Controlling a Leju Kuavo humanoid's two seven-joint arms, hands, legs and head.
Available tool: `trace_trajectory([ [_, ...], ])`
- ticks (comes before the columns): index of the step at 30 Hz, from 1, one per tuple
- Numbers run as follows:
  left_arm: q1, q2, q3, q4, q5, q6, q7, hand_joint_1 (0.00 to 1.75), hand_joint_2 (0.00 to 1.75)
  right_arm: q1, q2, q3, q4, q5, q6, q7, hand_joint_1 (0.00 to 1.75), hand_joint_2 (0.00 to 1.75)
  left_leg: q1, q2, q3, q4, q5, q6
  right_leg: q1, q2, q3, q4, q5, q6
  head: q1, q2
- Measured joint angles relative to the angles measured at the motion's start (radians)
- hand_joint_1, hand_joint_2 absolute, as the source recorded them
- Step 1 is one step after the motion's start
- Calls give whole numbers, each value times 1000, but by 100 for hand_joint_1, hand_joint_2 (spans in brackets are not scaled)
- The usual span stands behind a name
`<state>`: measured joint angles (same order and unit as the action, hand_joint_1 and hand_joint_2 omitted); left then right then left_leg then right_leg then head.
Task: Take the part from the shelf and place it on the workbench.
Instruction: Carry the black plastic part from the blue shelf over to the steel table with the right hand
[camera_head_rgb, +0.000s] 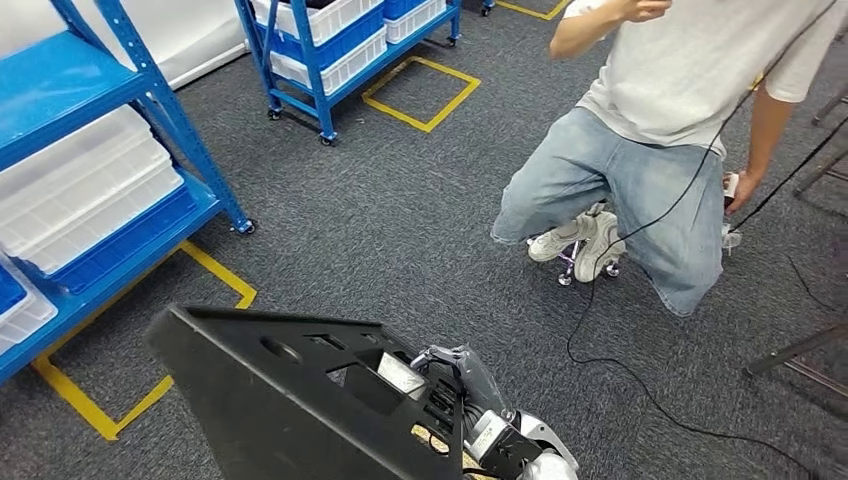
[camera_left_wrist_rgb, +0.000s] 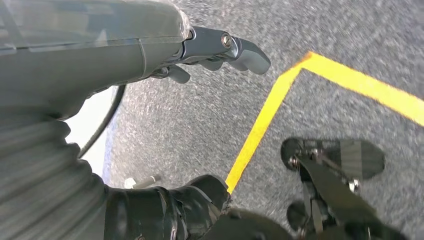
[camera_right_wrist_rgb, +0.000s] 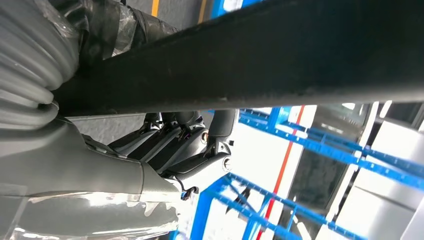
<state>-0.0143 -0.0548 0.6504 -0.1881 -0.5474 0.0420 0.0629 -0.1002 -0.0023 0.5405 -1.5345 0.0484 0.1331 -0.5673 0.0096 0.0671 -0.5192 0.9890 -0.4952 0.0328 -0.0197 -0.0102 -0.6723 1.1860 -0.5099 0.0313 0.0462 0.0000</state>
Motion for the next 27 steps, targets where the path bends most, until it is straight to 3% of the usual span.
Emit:
trace_trajectory([
  [2,-1,-3,0,0,0,0,0,0,175,-1,0,0,0,0,0,0,175,175,-3,17,0,9,-10,-12,4,-33,61,-107,33,-8,0,0],
  [3,-2,-4,0,0,0,0,0,0,175,-1,0,0,0,0,0,0,175,175,-6,24,1,14,-14,-18,7,-41,73,-133,37,-15,-1,0],
  [6,-9,-4,0,0,-1,0,0,0,175,-1,1,0,-1,0,0,0,175,175,-4,37,7,17,-22,-33,11,-22,72,-142,37,-35,-1,0],
  [8,-9,-5,0,0,-2,0,-1,0,175,-2,1,0,-2,0,1,0,175,175,1,1,-8,56,-55,-42,7,-4,72,-146,41,-46,-1,0],
  [10,-6,-6,0,0,-5,0,-1,0,175,-4,2,0,-3,1,2,0,175,175,4,-46,-61,172,-121,-45,8,14,71,-148,43,-54,-2,0],
  [12,-4,-7,0,0,-8,0,0,0,175,-5,3,0,-2,2,3,1,175,175,4,-58,-121,294,-162,-44,13,37,69,-147,44,-57,-2,0],
  [13,-4,-7,0,0,-11,0,-1,0,175,-4,3,0,-2,3,3,1,175,175,3,-59,-133,312,-155,-42,15,49,69,-147,45,-58,-2,0],
  [14,-3,-7,0,0,-13,-1,-1,0,175,-4,3,0,-2,4,3,1,175,175,3,-62,-124,287,-127,-37,17,62,71,-146,45,-58,-2,0],
  [15,-3,-7,0,0,-16,-1,-2,0,175,-4,3,0,-2,4,3,2,175,175,2,-72,-99,227,-86,-32,18,75,72,-145,45,-58,-2,0],
  [17,-3,-6,1,0,-20,-2,-3,0,175,-5,3,0,-3,5,3,2,175,175,1,-116,-42,92,-24,-21,18,98,72,-143,46,-56,-1,0],
  [19,-4,-6,1,0,-23,-3,-5,0,175,-6,4,0,-3,6,3,2,175,175,-2,-142,-17,32,-12,-16,16,118,65,-142,50,-48,-1,0],
  [21,-10,-6,1,0,-24,-3,-5,0,175,-6,4,0,-3,6,3,2,175,175,-2,-125,-12,20,-8,-11,13,133,59,-145,56,-36,-1,0],
  [22,-12,-6,1,0,-24,-3,-5,0,175,-5,4,0,-3,6,3,3,175,175,-1,-113,-9,12,-3,-5,14,121,56,-141,52,-32,-1,0],
  [24,-10,-6,1,0,-25,-3,-5,0,175,-6,4,0,-3,6,3,3,175,175,2,-85,-3,-4,6,7,17,68,28,-81,9,-26,0,0],
  [25,-8,-6,2,0,-26,-2,-5,0,175,-6,3,0,-3,6,3,3,175,175,-1,-70,-2,-5,7,10,16,40,1,-23,-24,-23,1,0],
  [27,-7,-5,3,0,-29,-2,-5,0,175,-6,2,0,-3,6,3,3,175,175,-2,-44,-5,-3,5,12,10,24,-55,95,-73,-15,1,0],
])
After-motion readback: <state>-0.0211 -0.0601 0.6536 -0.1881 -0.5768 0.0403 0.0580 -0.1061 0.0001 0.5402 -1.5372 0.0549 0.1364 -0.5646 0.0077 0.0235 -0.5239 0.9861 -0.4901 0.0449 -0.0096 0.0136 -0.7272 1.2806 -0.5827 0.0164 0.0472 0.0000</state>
